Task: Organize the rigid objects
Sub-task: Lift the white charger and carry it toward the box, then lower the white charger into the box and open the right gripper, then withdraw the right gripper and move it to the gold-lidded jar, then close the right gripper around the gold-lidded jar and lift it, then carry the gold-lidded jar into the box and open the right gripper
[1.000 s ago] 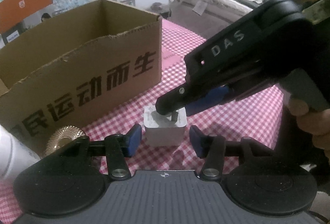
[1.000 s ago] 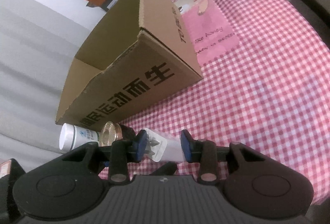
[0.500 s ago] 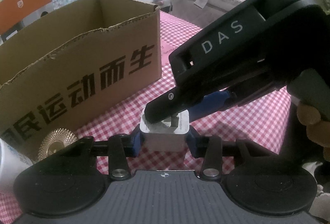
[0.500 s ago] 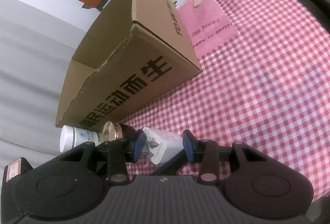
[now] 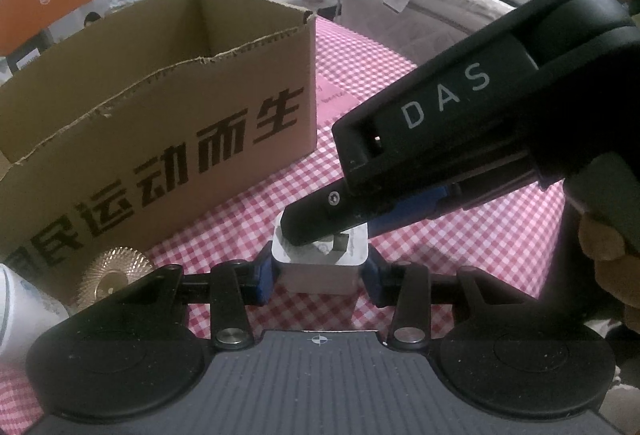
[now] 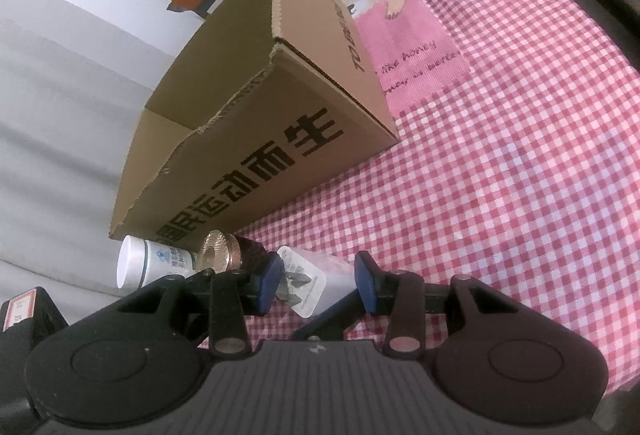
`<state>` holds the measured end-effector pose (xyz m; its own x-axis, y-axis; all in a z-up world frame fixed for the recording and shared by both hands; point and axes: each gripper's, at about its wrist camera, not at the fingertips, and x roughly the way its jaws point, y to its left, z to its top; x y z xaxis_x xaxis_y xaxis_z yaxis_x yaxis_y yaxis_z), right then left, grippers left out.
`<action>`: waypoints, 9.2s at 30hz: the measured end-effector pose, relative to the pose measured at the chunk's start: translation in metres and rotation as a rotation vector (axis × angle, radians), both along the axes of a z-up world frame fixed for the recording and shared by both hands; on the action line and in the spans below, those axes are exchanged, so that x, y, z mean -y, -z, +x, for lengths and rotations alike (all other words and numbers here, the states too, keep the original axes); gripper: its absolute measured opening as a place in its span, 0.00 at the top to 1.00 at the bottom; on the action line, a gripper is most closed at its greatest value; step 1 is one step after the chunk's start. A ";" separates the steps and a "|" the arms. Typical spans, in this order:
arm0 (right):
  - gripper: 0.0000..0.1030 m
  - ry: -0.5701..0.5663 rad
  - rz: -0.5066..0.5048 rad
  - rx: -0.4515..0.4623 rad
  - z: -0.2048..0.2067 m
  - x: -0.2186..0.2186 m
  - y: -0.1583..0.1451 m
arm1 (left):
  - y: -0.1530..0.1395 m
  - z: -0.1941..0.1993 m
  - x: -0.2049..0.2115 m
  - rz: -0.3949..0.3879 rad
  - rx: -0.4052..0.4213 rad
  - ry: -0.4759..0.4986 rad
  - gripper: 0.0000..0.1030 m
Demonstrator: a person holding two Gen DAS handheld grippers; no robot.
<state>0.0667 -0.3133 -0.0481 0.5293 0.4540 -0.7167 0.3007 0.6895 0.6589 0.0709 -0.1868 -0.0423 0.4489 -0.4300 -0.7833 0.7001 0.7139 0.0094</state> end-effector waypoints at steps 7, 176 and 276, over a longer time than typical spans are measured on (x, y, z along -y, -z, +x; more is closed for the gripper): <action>0.58 -0.003 0.001 0.013 -0.005 0.000 -0.008 | -0.004 -0.006 0.002 0.004 0.016 -0.006 0.59; 0.50 -0.168 -0.071 -0.010 0.014 -0.044 -0.007 | -0.006 -0.034 -0.053 -0.048 0.095 0.075 0.22; 0.43 -0.149 -0.074 0.105 -0.002 -0.055 -0.054 | -0.057 -0.019 -0.046 -0.014 0.127 -0.085 0.46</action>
<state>0.0647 -0.2587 0.0062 0.5335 0.4813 -0.6955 0.1239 0.7690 0.6272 0.0514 -0.1409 0.0152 0.5795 -0.3966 -0.7120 0.6310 0.7713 0.0839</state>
